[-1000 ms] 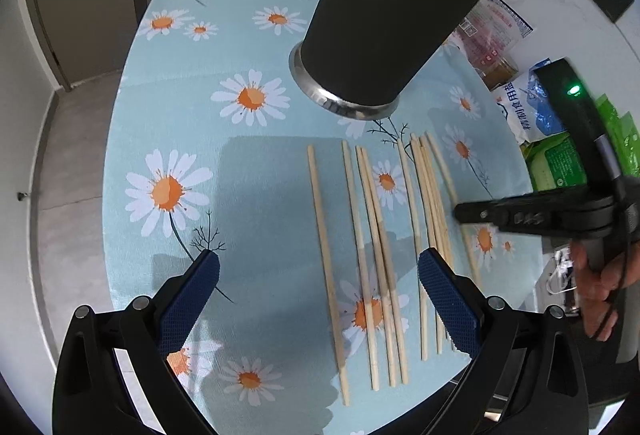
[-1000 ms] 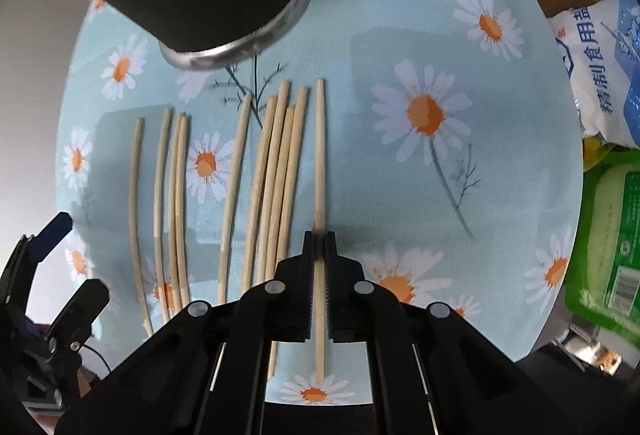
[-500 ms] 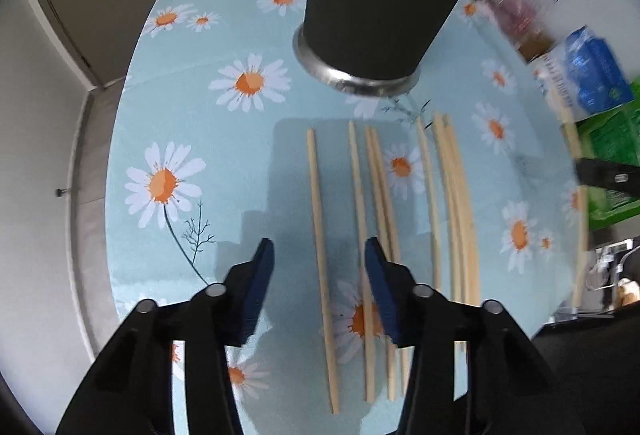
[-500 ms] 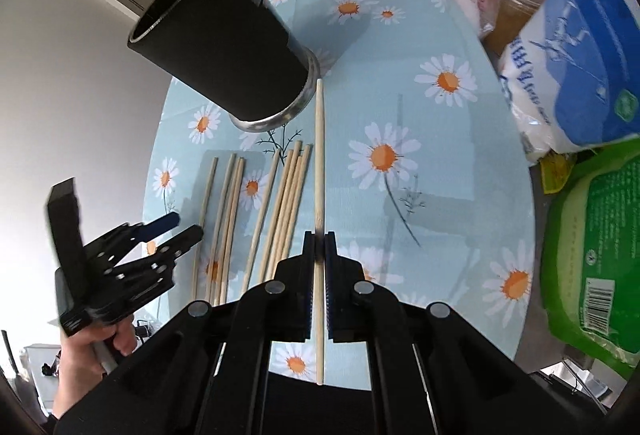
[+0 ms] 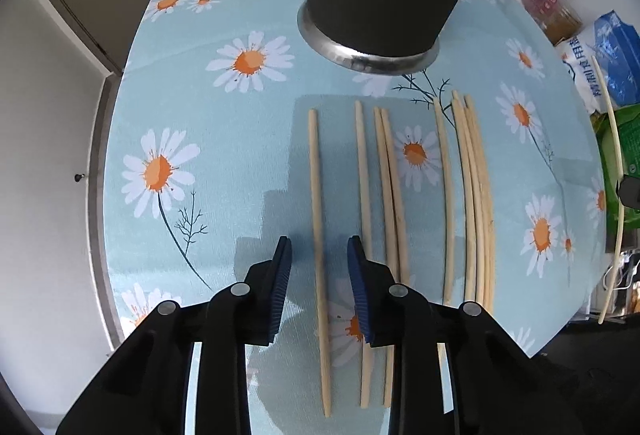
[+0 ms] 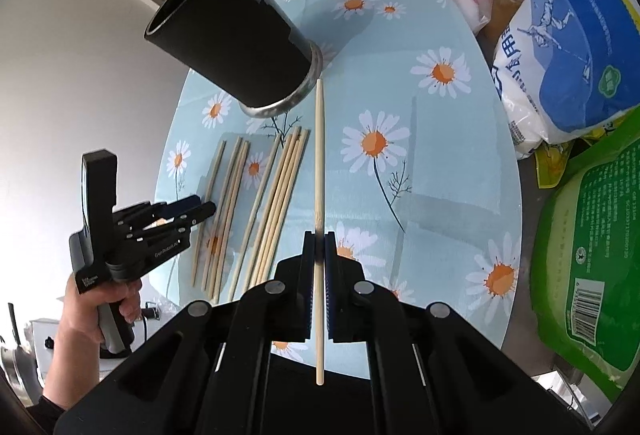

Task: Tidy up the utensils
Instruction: 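Close the left gripper on another chopstick while the right gripper holds its chopstick, then lift both held chopsticks upright and carry them over the black holder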

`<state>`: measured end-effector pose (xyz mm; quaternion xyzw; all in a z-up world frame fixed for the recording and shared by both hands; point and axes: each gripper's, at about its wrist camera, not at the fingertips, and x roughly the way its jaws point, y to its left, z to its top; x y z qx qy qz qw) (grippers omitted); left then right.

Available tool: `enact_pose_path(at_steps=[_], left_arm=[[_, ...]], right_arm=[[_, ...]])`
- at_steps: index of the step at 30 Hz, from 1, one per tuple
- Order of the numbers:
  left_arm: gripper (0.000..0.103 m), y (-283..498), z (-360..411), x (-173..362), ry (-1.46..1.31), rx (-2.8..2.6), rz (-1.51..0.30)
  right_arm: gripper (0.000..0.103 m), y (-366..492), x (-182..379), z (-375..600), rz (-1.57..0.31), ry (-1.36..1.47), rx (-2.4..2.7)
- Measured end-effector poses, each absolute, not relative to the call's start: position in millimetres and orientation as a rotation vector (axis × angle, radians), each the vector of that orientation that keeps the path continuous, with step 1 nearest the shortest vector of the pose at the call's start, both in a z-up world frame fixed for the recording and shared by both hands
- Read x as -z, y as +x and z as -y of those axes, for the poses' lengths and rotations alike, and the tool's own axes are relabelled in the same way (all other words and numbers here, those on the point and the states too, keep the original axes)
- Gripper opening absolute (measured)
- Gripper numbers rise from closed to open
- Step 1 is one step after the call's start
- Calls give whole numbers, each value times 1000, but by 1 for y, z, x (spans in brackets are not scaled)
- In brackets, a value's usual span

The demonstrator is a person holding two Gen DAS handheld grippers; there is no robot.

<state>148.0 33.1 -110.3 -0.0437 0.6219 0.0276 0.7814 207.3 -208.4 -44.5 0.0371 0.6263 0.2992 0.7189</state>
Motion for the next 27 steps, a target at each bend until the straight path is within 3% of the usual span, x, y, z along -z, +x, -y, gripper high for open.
enact_pose_path(at_steps=[9,20,27], left_arm=[[4,163,-11,109,-32,-108,-1411],[4,165,-8,102,-60,-149,-1407],[4,159,-18,57,-69,-116,-1269]], right_arm=[[5,202,55,210,-1434,67,-772],[5,201,56,198,-1417,57,-860],[5,204,42,190,-1344,56,-819]])
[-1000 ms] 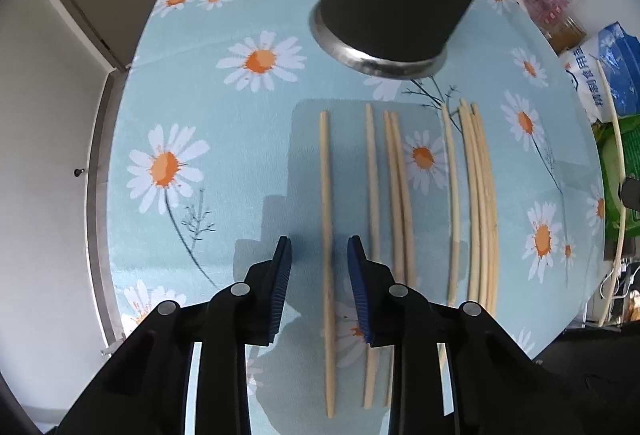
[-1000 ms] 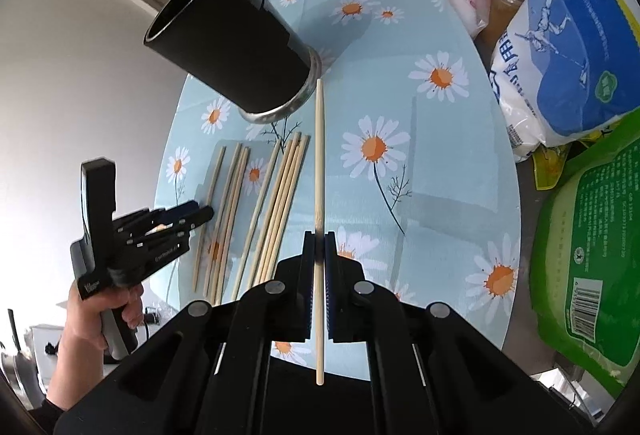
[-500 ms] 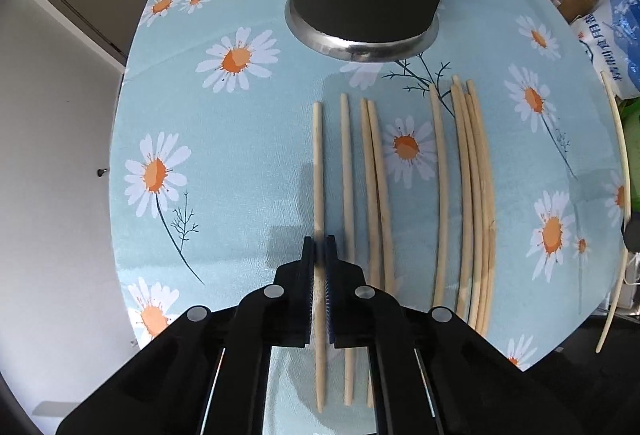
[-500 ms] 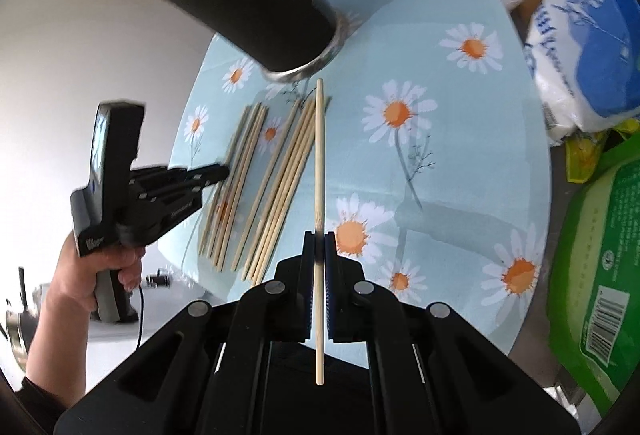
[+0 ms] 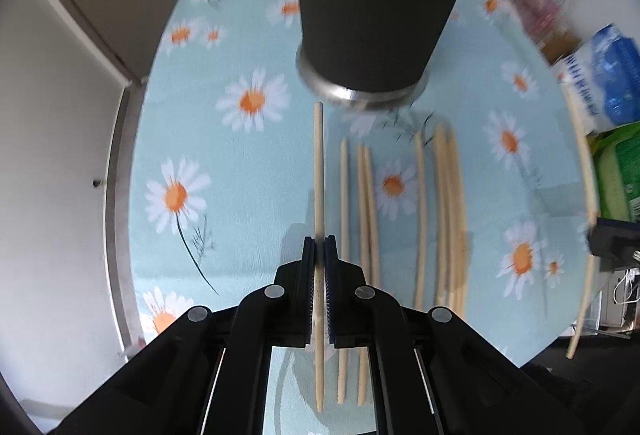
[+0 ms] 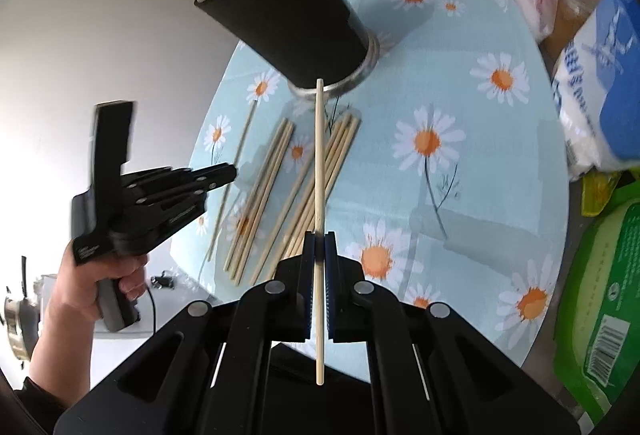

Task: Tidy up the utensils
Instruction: 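Lift both held chopsticks upright and carry them over the black holder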

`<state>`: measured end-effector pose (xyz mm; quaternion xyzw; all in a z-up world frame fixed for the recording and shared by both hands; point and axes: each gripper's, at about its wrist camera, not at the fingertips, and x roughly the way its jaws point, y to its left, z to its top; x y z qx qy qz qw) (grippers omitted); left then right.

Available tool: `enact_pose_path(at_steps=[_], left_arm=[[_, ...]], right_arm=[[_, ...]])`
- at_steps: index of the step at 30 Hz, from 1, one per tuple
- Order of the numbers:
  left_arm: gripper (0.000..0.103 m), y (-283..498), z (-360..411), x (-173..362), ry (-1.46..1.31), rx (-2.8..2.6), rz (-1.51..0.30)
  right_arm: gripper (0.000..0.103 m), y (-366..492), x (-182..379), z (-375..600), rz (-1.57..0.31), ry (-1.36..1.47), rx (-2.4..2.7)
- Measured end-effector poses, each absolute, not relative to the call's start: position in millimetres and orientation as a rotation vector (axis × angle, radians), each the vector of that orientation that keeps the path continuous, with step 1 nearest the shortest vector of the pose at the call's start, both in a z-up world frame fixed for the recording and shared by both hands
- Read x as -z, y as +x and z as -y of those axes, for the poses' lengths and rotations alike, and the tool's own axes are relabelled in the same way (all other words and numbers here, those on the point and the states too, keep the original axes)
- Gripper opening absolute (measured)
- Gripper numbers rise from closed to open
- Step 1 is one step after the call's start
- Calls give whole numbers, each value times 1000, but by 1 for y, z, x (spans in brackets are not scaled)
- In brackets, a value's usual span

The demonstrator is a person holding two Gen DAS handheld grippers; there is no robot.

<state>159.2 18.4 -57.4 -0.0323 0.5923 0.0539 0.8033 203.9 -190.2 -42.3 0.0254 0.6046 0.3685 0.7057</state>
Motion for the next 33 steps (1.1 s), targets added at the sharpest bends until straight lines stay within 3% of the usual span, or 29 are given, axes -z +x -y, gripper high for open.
enact_pose_path(at_steps=[11,25,33], left_arm=[[4,143,-34,-17,-113,-58,-988],[4,170,-76,-78,-159,33,-750],[4,191,-74,-110,-192,130,-590]], right_arm=[[6,208,-4,179,-1171,54,-780],[6,201,-91,148,-739,92,-776],[6,213,-113,132,-525,108,-752]])
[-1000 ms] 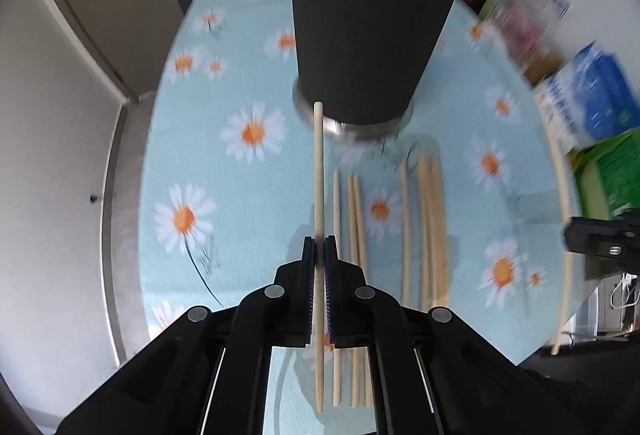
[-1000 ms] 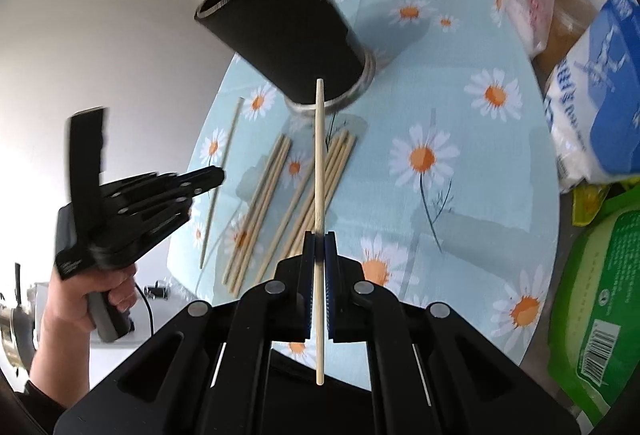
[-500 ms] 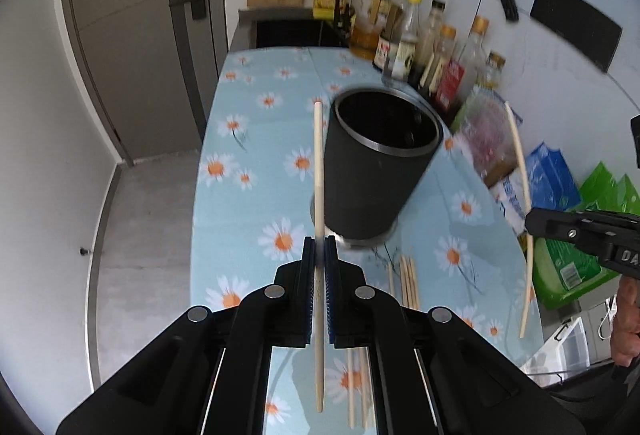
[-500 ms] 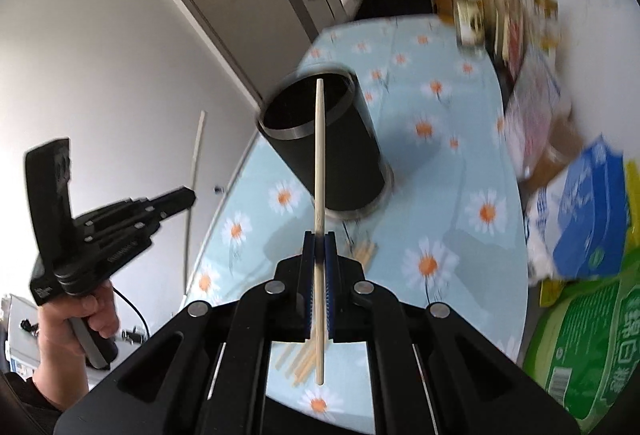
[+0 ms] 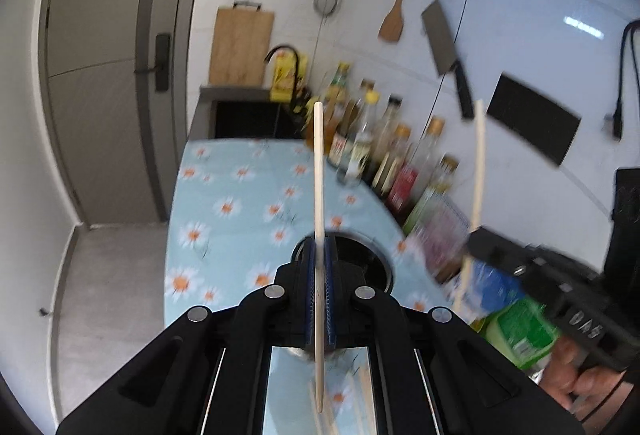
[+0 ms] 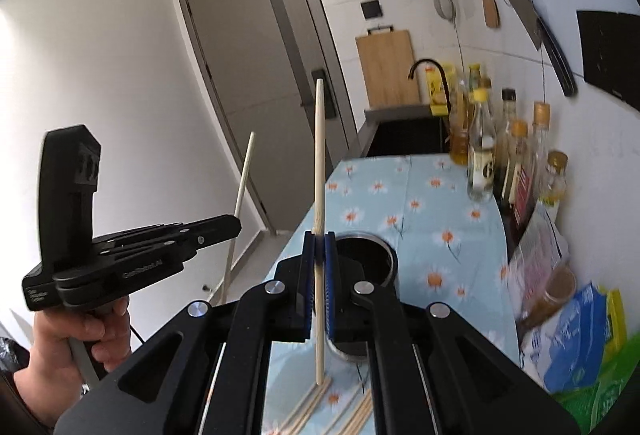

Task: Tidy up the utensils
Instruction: 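Lift both held chopsticks upright and carry them over the black holder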

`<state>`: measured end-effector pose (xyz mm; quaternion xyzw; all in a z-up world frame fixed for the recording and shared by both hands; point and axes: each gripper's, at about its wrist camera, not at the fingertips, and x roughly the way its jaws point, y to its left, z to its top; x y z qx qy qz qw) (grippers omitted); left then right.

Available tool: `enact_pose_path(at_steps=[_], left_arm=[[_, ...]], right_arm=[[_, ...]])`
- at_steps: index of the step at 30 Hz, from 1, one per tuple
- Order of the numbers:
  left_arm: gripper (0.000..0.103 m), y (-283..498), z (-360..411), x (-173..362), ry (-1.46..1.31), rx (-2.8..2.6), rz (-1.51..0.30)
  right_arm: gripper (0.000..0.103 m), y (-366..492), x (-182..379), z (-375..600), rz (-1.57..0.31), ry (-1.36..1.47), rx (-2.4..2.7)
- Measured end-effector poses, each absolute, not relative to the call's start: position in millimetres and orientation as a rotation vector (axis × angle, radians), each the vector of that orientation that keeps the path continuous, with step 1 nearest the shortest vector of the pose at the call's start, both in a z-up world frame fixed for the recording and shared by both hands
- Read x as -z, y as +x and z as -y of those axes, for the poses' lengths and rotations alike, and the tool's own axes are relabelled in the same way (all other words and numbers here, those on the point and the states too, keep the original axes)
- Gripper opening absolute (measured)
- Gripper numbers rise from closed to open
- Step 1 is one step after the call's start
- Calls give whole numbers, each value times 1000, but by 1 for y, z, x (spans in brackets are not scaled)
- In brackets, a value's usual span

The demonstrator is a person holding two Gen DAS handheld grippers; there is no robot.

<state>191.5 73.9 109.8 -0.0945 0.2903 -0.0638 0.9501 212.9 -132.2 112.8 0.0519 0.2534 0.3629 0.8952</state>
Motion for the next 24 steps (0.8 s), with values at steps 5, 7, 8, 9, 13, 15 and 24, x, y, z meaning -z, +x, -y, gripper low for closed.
enact_pose_path(at_steps=[5,7,8,9,13,15,24], left_arm=[[4,200,-78,-120,-236,156,-474],[4,204,-81,-122,-263,156,-418],[4,205,-82,-123,-274,158,-402],[4,206,-83,-124,-288,166,-370],[4,210,-83,-125,-303,193,-261],[4,215,-81,-124,-304,203,-235],[4,242,-71,-82,-288,241,-208]], right_arm=[[6,226,-121,125,-428,139,-792],[6,233,-124,121,-410,151,-808],[6,236,-125,119,-394,151,-805],[6,240,-125,117,-371,149,-802],[6,253,-119,110,-340,149,-801],[6,261,-114,108,-329,145,-788],[6,290,-80,108,-378,130,-746]])
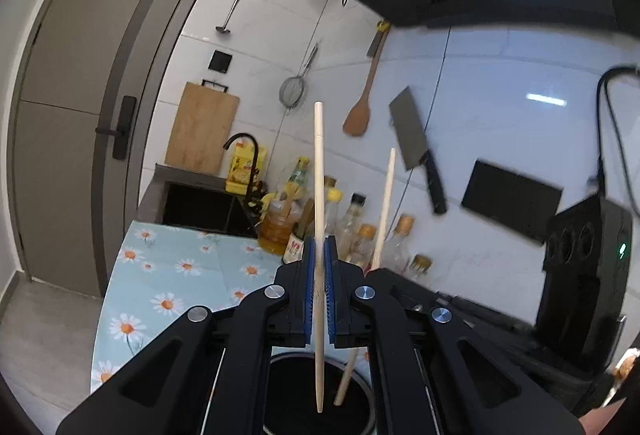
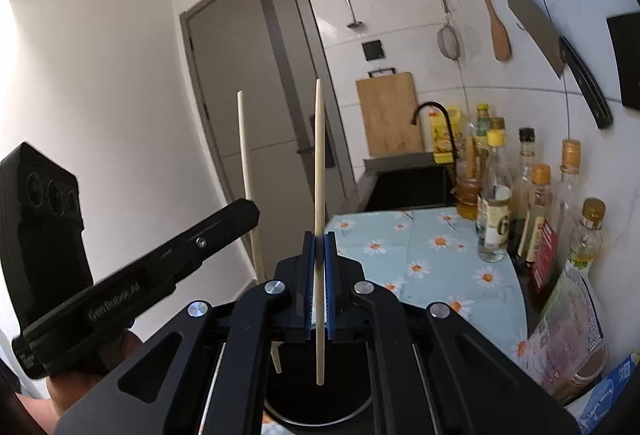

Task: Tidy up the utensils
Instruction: 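Lift both held chopsticks upright and carry them over the black holder, then open both grippers to drop the chopsticks into the black holder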

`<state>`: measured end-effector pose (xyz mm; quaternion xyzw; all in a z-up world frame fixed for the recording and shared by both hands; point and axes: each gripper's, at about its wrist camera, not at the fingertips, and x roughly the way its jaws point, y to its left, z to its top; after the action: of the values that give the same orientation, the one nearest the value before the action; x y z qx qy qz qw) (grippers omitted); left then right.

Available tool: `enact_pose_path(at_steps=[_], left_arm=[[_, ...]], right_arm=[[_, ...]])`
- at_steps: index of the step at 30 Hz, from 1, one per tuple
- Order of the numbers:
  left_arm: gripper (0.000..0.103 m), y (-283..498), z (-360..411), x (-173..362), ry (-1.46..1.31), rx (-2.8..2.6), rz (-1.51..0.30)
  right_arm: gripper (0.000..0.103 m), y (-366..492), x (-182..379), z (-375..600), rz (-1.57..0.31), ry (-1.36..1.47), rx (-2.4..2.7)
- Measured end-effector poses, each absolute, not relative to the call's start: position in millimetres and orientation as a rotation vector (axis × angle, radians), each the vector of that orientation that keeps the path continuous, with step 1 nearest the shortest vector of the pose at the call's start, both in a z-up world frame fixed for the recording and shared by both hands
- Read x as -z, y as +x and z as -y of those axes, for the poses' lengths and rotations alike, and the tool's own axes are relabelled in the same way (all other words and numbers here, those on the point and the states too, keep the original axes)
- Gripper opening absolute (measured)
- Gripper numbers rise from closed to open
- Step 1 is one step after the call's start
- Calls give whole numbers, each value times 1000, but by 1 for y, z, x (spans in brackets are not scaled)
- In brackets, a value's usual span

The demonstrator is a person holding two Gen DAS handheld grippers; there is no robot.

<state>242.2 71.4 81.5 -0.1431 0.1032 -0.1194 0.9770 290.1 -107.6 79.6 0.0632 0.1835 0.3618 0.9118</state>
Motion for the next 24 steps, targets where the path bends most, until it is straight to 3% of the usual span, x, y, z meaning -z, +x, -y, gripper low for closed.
enact_pose_path(at_steps=[9,12,18,22,24], left_arm=[[5,243,-77,-49,-314,209,-291],[6,238,-81,-48,-328,216,-300],[6,226,-81,-51,-321,219,-296],[25,220,-80,-53,-315,224,-297],[26,217,-81,-55,-322,228,-296]], right_arm=[[6,292,-50,108,-451,129,-730],[20,289,-47,110,-463,128,-720],[20,281,-50,118,-458,152,-710],[20,273,-53,121,-454,148,-706],[20,271,-54,122,-452,147,-703]])
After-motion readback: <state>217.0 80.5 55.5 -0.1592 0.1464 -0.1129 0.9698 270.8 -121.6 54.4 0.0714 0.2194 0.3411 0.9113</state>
